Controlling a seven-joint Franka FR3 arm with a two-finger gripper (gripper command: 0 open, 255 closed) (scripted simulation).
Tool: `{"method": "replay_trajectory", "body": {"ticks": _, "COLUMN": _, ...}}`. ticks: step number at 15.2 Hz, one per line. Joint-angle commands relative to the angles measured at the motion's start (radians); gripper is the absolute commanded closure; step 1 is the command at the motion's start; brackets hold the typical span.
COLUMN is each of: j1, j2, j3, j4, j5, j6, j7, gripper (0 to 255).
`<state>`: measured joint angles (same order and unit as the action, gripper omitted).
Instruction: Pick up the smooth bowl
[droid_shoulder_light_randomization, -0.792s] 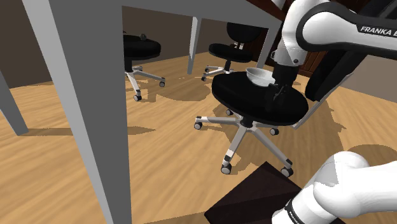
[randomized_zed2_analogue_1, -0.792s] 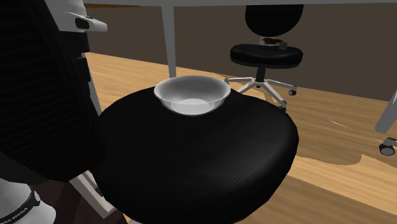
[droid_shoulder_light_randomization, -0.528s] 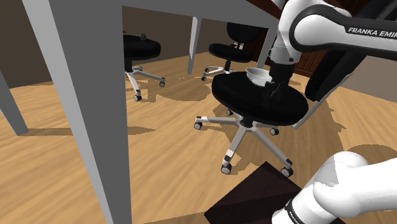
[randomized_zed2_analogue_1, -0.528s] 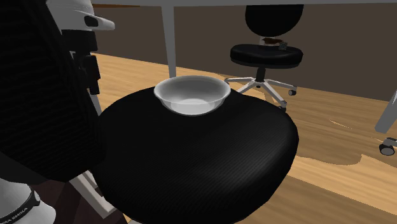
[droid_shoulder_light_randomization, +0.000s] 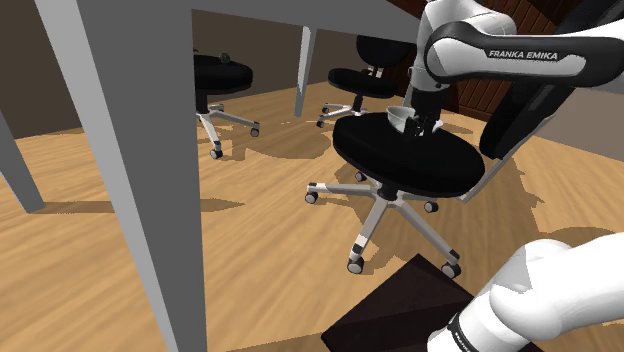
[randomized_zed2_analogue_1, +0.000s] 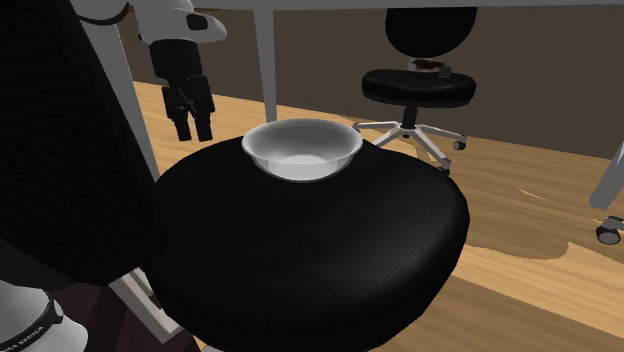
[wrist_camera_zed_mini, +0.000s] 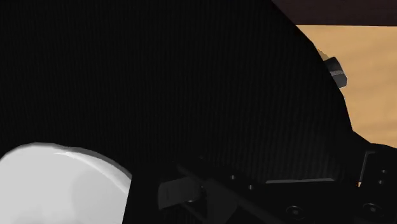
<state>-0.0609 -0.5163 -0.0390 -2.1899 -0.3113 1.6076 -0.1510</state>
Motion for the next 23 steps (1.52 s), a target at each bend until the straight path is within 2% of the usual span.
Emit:
{"method": "replay_trajectory", "body": {"ticks": 1, "j1": -0.008, "j2": 0.056, "j3": 0.001, "j4": 0.043, "j5": -0.047, "j6": 0.029, "j7": -0.013, "gripper": 0}}
{"method": "replay_trajectory", "body": {"ticks": 6, "j1": -0.029, "j2": 0.187, "j3": -0.002, "j4": 0.163, "j5": -0.16, "j6": 0.088, "j7": -0.047, "gripper": 0}}
{"method": "replay_trajectory", "body": {"ticks": 10, "j1": -0.064, "j2": 0.29, "j3": 0.017, "j4": 0.269, "j5": -0.241, "j6": 0.125, "j7": -0.073, "gripper": 0}}
{"method": "replay_trajectory", "body": {"ticks": 19, "j1": -0.117, "j2": 0.286, "j3": 0.056, "j4": 0.168, "j5": -0.242, "j6": 0.217, "j7": -0.035, "gripper": 0}}
{"method": "replay_trajectory", "body": {"ticks": 20, "j1": -0.118, "j2": 0.289, "j3": 0.052, "j4": 0.158, "j5": -0.245, "j6": 0.231, "j7": -0.033, "gripper": 255}}
{"method": "replay_trajectory", "body": {"ticks": 23, "j1": -0.129, "j2": 0.291, "j3": 0.032, "j4": 0.195, "j5": -0.249, "j6": 0.217, "j7": -0.075, "gripper": 255}}
